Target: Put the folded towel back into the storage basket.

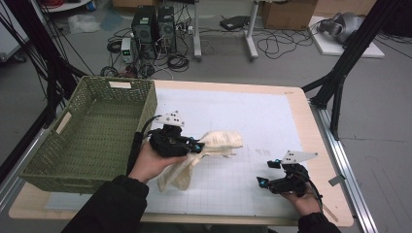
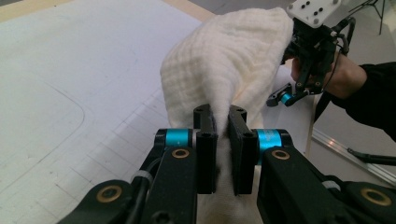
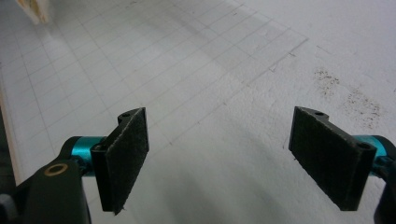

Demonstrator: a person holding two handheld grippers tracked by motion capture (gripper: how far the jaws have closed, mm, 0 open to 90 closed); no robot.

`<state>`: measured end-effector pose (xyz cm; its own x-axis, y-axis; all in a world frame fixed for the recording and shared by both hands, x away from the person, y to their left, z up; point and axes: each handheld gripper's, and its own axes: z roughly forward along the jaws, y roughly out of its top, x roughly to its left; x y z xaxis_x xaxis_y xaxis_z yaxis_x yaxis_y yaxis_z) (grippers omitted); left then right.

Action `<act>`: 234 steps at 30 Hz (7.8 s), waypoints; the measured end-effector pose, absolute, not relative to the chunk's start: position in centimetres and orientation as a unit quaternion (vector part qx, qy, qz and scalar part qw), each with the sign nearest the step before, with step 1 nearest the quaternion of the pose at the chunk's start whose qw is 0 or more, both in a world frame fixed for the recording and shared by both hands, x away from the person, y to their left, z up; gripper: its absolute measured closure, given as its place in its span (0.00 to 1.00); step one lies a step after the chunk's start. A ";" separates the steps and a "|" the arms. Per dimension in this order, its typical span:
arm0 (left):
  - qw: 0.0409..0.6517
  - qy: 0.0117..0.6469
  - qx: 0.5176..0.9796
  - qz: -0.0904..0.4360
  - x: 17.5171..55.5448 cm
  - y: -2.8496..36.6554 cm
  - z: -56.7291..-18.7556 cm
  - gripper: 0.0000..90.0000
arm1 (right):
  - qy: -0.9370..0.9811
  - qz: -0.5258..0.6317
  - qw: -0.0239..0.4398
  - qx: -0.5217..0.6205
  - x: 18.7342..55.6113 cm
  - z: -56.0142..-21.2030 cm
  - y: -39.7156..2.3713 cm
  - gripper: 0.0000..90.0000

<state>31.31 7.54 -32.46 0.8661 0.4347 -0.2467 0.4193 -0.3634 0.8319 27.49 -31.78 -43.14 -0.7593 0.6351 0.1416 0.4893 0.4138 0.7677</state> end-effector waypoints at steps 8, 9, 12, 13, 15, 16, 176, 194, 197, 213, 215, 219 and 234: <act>0.524 0.267 0.809 -0.017 31.6 8.3 -32.0 0.92 | 0.836 0.423 0.089 0.337 27.5 -43.1 -31.9 0.21; 0.527 0.267 0.806 -0.019 31.6 8.4 -32.0 0.92 | 0.837 0.423 0.089 0.336 27.5 -43.0 -31.9 0.21; 0.530 0.270 0.804 -0.022 31.7 8.7 -31.9 0.92 | 0.836 0.424 0.089 0.336 27.5 -43.1 -31.9 0.21; 0.530 0.268 0.804 -0.026 31.8 8.8 -31.9 0.92 | 0.837 0.423 0.089 0.336 27.5 -43.0 -31.9 0.21; 0.533 0.267 0.802 -0.029 31.8 8.9 -31.8 0.92 | 0.837 0.424 0.092 0.335 27.5 -43.0 -31.9 0.21; 0.535 0.269 0.800 -0.032 31.8 8.9 -31.7 0.92 | 0.836 0.425 0.093 0.335 27.5 -43.0 -31.9 0.21; 0.512 0.564 0.643 0.077 31.4 33.1 -31.9 0.92 | 0.851 0.402 0.091 0.326 28.3 -43.8 -31.0 0.22; 0.476 0.595 0.639 0.104 33.0 33.3 -33.9 0.92 | 0.852 0.400 0.090 0.325 28.2 -43.8 -30.9 0.22; 0.476 0.601 0.633 0.109 33.2 33.2 -34.1 0.92 | 0.853 0.400 0.091 0.323 28.2 -43.8 -30.9 0.22; 0.478 0.613 0.617 0.124 34.4 32.5 -35.6 0.92 | 0.854 0.401 0.088 0.320 28.2 -43.9 -30.8 0.22; 0.482 0.613 0.614 0.121 34.4 32.6 -35.6 0.92 | 0.854 0.401 0.090 0.320 28.2 -43.8 -30.9 0.22; 0.488 0.610 0.613 0.118 34.4 32.6 -35.5 0.92 | 0.854 0.401 0.089 0.318 28.2 -43.8 -30.8 0.22; 0.502 0.595 0.618 0.112 34.2 32.5 -35.4 0.92 | 0.853 0.403 0.090 0.319 28.1 -43.8 -30.8 0.22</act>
<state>34.23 32.49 -35.43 0.2678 0.8475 -0.4582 0.6228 0.2106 0.7535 28.13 -30.83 -43.75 -0.7801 0.6169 0.1044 0.4720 0.4707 0.7454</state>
